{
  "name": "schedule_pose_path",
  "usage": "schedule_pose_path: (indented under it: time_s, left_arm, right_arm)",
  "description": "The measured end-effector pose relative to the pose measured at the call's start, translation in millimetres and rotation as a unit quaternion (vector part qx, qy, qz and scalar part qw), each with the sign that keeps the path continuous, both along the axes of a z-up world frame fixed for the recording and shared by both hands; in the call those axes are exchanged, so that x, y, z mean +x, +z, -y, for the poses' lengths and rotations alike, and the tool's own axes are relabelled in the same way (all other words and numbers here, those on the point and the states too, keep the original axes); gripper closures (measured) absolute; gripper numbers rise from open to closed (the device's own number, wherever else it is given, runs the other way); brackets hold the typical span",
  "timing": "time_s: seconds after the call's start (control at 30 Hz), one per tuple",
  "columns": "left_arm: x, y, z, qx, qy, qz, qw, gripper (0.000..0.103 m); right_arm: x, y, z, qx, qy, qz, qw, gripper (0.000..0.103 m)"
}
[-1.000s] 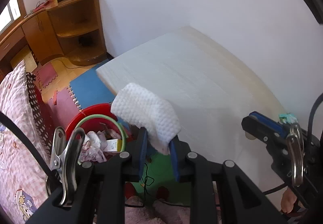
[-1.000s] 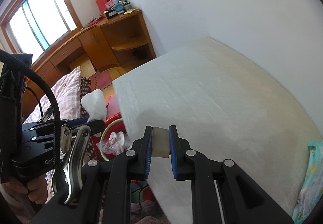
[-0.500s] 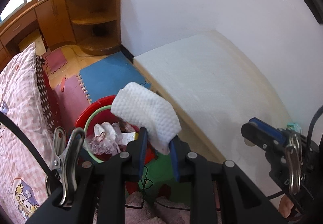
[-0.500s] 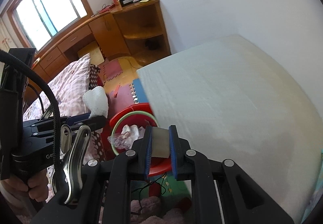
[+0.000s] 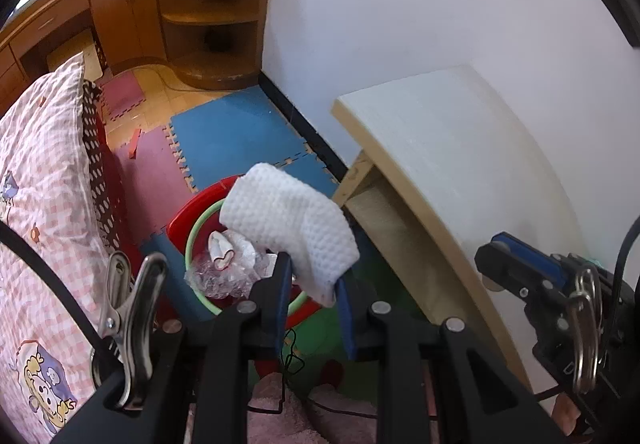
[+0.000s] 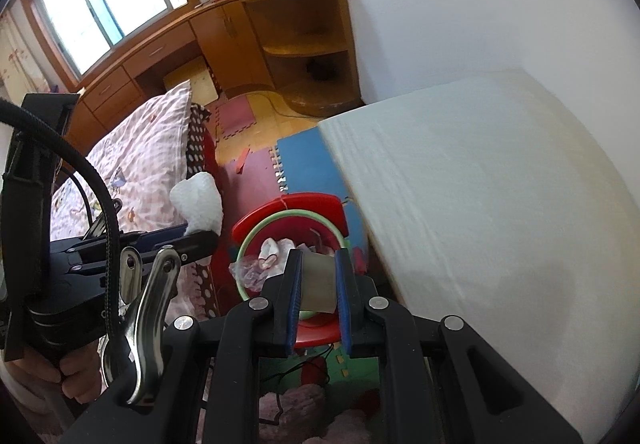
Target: Collect trash
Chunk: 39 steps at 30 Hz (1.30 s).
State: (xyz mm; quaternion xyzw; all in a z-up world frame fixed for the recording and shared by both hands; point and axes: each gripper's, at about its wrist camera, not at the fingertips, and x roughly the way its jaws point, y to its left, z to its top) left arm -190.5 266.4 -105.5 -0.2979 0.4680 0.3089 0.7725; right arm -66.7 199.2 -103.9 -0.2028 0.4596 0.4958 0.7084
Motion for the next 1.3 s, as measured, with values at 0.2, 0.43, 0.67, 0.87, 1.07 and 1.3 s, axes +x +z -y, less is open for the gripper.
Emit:
schedule_pose_path:
  time_s: [0.2,0.43,0.67,0.87,1.07,1.3]
  left_arm:
    - [-17.0,-20.7,-26.0,-0.014,0.010,-0.009,0.9998,0.081]
    - [-36.0,-50.0,-49.1,-0.035,0.021,-0.020,0.9990,0.081]
    - [-50.3,-83.3,-65.2,-0.053,0.027,-0.022,0.9980,0.081]
    - [-55.2,-120.9,-77.1,-0.070,0.026,-0.032,0.9967,0.081]
    - [-58.2,-155.2,-89.1,-0.082,0.030,-0.033,0.9957,0.081]
    - [-55.1,-201.5,-100.9,-0.100,0.037,-0.036,0.9936,0.081]
  right_arm:
    - [-12.2,-16.1,-24.1,-0.010,0.011,-0.004,1.000,0.086]
    - [-22.8,-42.5,-50.7,-0.025,0.020,-0.016,0.999,0.086]
    - [-30.1,-69.7,-73.0,-0.039,0.026,-0.027,0.999,0.086]
    - [-31.2,-100.7,-87.8,-0.061,0.027,-0.036,0.997,0.086]
    - [-32.1,-132.1,-102.8,-0.080,0.034,-0.041,0.995,0.086]
    - [-28.5,-166.9,-115.1,-0.101,0.038,-0.047,0.993,0.086]
